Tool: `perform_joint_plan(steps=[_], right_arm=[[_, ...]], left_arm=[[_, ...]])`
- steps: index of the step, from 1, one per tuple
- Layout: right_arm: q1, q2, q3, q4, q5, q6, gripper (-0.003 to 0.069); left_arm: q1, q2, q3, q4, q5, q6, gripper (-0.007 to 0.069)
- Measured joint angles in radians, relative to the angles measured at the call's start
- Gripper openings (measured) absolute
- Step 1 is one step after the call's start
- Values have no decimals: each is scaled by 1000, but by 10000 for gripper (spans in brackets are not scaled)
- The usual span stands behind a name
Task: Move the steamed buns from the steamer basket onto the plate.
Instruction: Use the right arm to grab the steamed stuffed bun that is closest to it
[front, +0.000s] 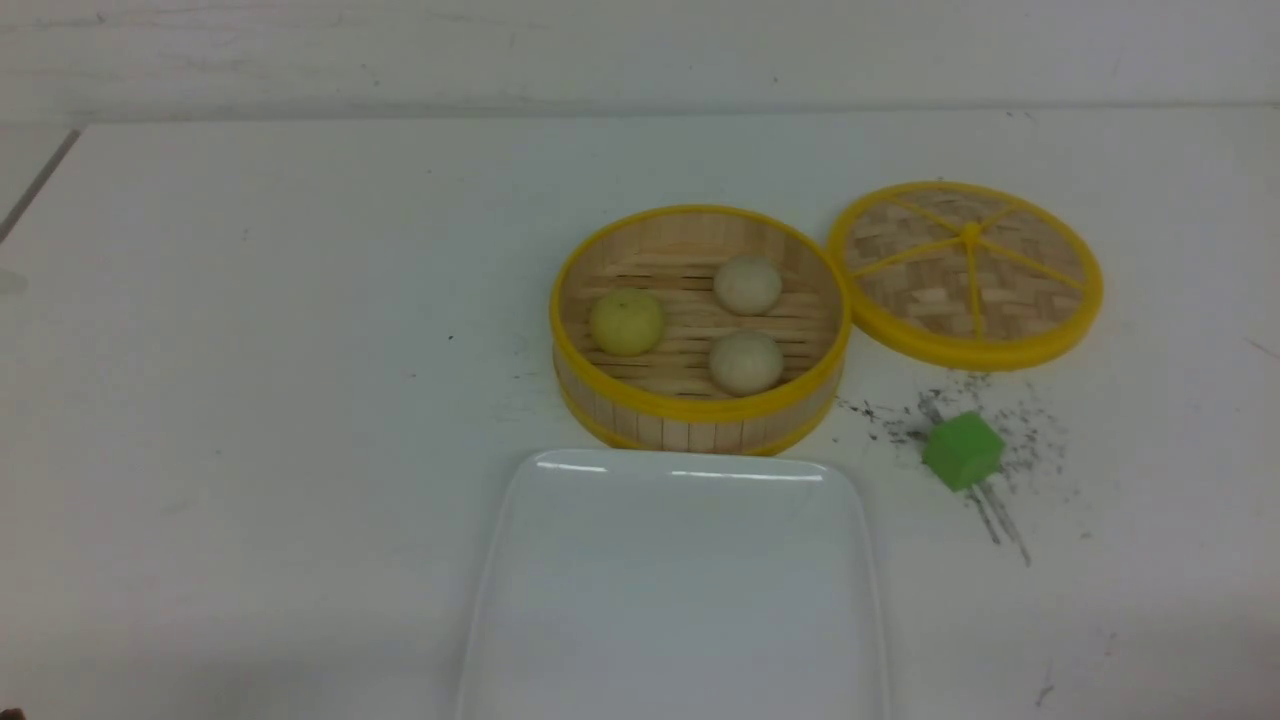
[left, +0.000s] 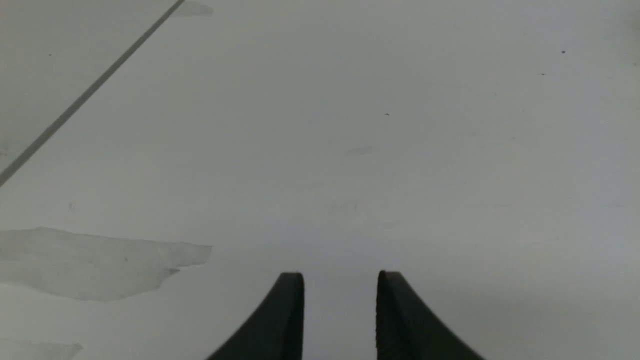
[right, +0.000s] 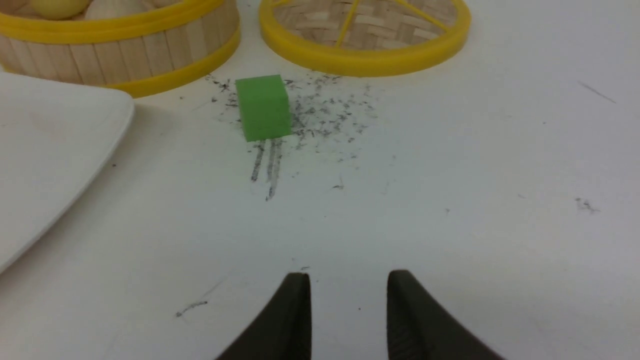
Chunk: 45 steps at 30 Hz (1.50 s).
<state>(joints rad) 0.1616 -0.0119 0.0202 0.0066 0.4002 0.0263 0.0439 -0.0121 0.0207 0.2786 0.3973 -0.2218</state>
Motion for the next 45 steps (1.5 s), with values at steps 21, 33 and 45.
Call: perform_joint_plan(steps=[21, 33, 45], right_arm=[[-187, 0, 0, 0, 0, 0, 242], [-189, 0, 0, 0, 0, 0, 242], [-193, 0, 0, 0, 0, 0, 242]], left_arm=[[0, 0, 0, 0, 0, 0, 242], [0, 0, 0, 0, 0, 0, 242], [0, 0, 0, 0, 0, 0, 242]])
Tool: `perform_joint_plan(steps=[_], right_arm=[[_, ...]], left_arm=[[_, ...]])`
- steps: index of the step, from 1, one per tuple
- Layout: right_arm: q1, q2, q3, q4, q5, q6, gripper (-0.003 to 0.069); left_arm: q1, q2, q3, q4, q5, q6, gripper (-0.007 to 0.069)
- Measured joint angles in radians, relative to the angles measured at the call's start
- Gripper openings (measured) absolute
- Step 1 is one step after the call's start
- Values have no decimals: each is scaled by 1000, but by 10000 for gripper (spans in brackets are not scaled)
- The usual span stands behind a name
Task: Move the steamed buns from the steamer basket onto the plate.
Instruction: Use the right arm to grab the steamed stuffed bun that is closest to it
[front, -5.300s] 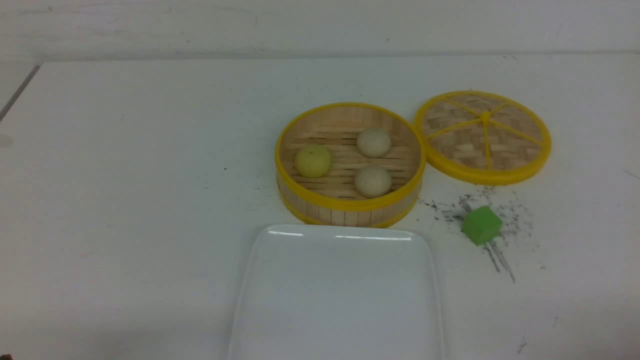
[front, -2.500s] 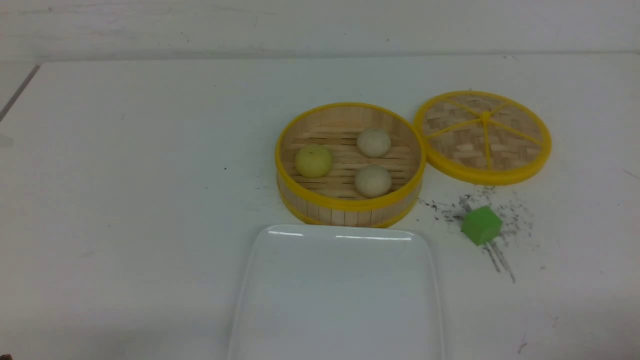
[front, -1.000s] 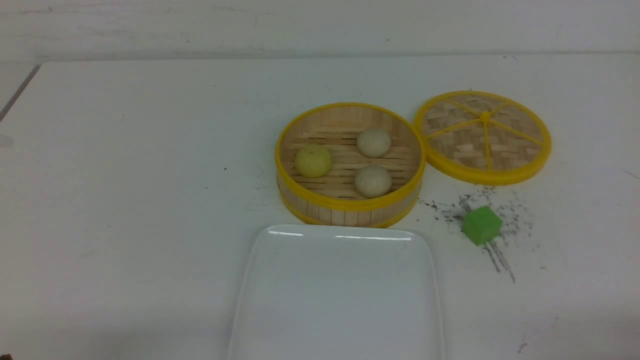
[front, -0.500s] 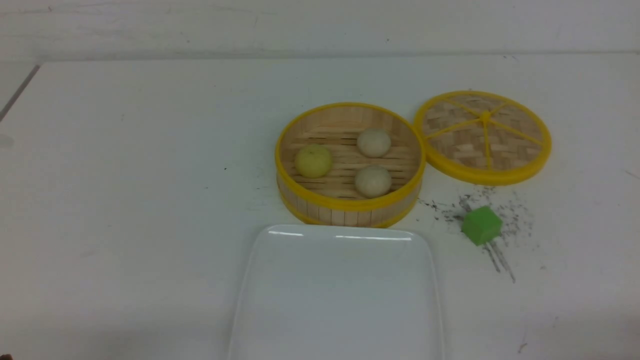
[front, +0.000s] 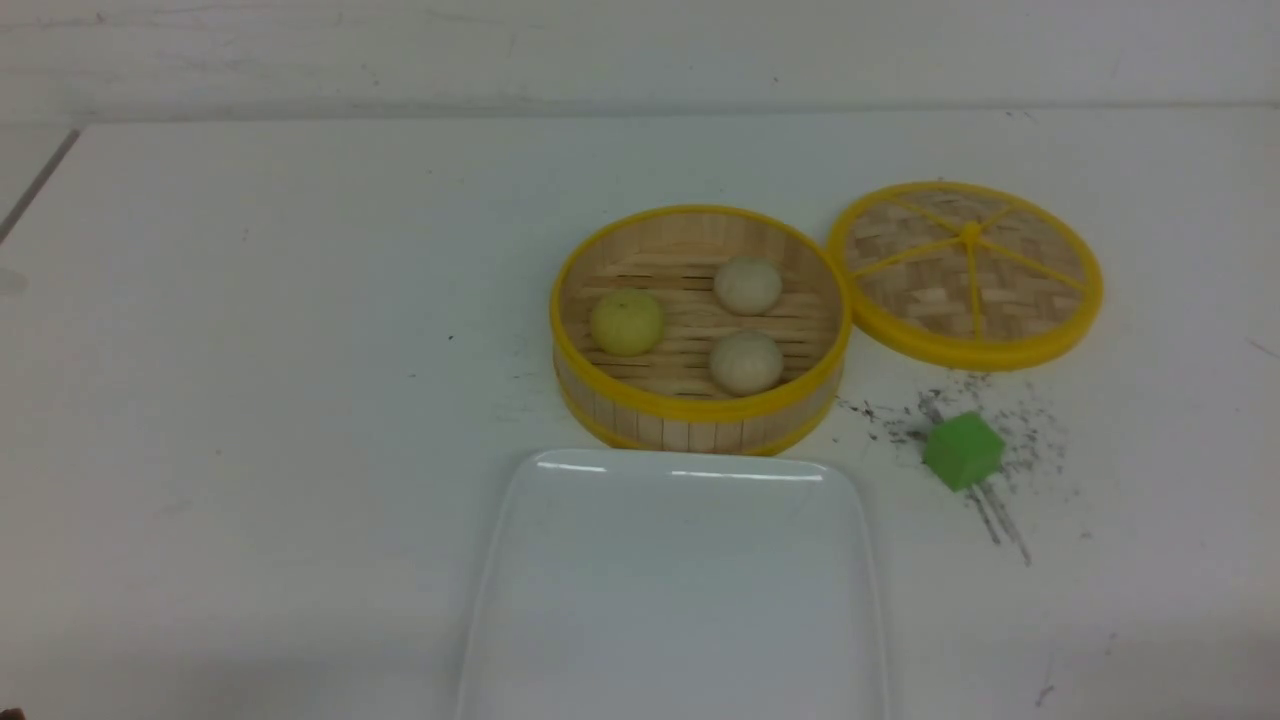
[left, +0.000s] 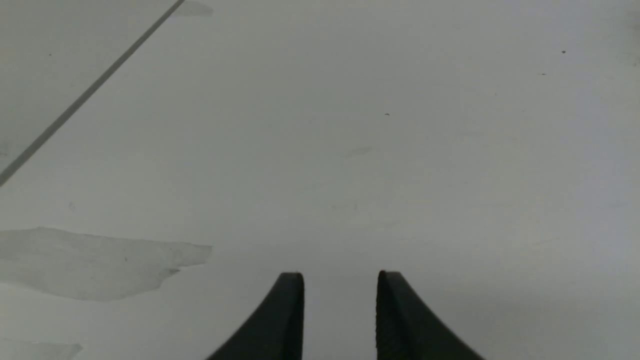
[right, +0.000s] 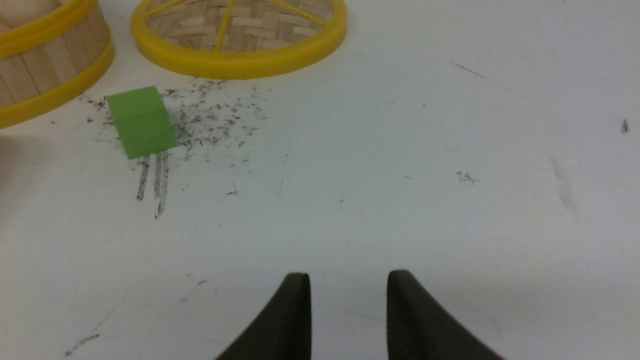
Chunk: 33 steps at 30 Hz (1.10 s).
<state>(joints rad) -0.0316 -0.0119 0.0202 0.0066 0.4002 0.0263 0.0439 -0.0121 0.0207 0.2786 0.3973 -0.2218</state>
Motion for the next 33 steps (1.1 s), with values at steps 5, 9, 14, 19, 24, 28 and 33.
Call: perform_joint_plan(steps=[5, 9, 14, 19, 24, 28, 33], right_arm=[[0, 0, 0, 1, 0, 0, 242], [0, 0, 0, 1, 0, 0, 242], [0, 0, 0, 1, 0, 0, 242], [0, 0, 0, 1, 0, 0, 242], [0, 0, 0, 1, 0, 0, 242], [0, 0, 0, 1, 0, 0, 242], [0, 0, 0, 1, 0, 0, 242]], left_arm=[[0, 0, 0, 0, 0, 0, 242], [0, 0, 0, 0, 0, 0, 242], [0, 0, 0, 0, 0, 0, 242], [0, 0, 0, 0, 0, 0, 242], [0, 0, 0, 0, 0, 0, 242], [0, 0, 0, 17, 1, 0, 242], [0, 0, 0, 33, 3, -4, 242]])
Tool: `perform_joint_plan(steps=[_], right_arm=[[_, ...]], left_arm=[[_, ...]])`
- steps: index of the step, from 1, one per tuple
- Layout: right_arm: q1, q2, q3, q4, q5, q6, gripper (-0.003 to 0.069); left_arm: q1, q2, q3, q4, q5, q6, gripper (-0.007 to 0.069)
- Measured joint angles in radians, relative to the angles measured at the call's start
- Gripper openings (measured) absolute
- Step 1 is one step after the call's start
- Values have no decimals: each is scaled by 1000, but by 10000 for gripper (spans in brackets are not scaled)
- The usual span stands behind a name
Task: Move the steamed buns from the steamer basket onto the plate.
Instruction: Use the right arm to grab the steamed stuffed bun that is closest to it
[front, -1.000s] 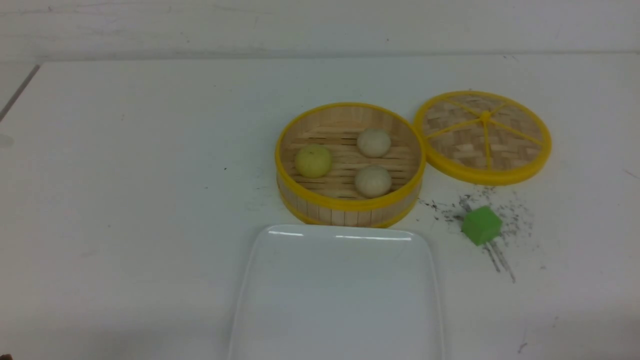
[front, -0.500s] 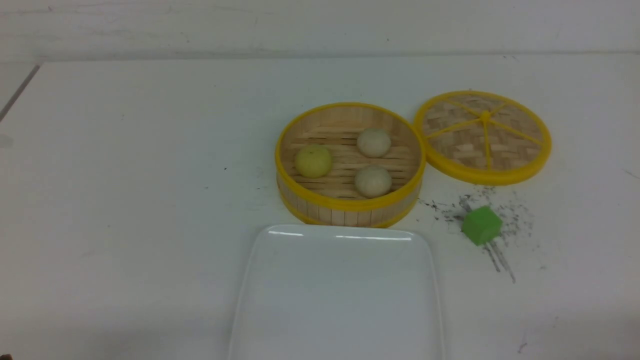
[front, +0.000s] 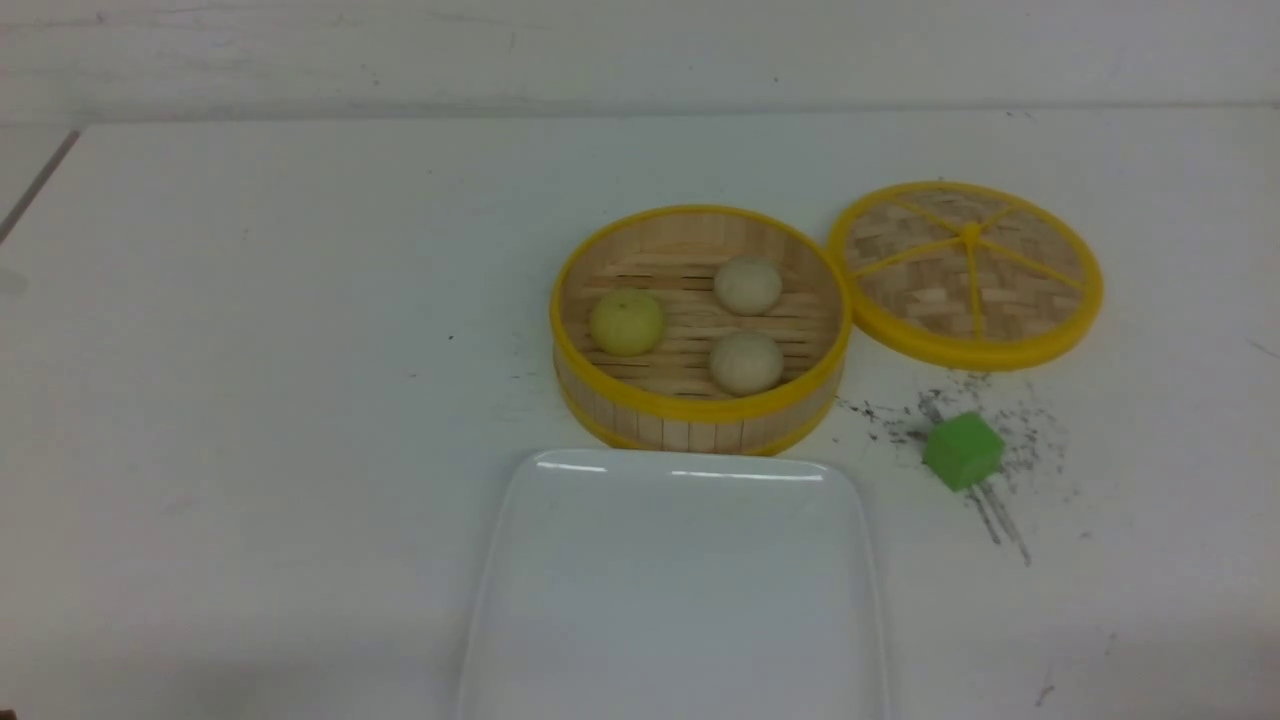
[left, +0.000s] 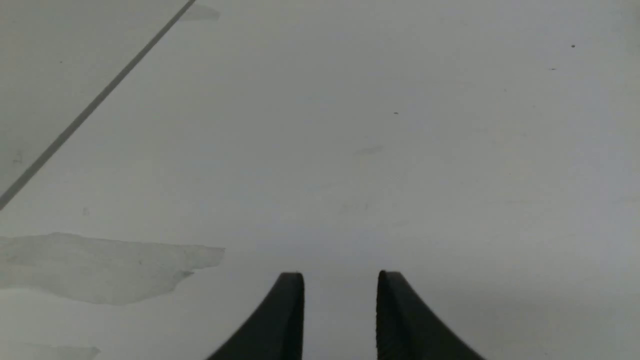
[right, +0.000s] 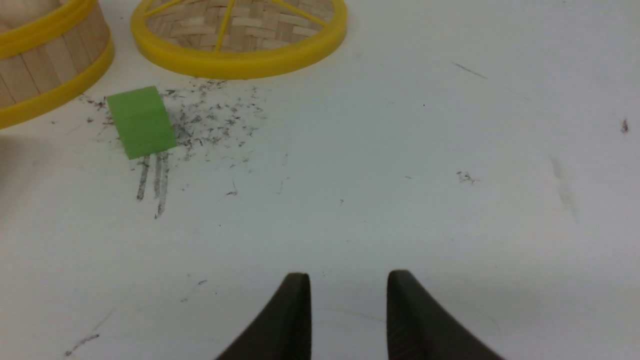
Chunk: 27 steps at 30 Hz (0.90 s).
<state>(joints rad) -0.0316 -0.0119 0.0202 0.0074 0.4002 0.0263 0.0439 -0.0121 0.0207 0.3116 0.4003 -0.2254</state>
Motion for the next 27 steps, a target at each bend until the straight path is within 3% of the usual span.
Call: perform_joint_plan(steps=[11, 27], right_arm=[[0, 0, 0, 0, 0, 0, 242], [0, 0, 0, 0, 0, 0, 242]], left_arm=[[0, 0, 0, -2, 0, -175, 242], [0, 0, 0, -4, 0, -186, 242]])
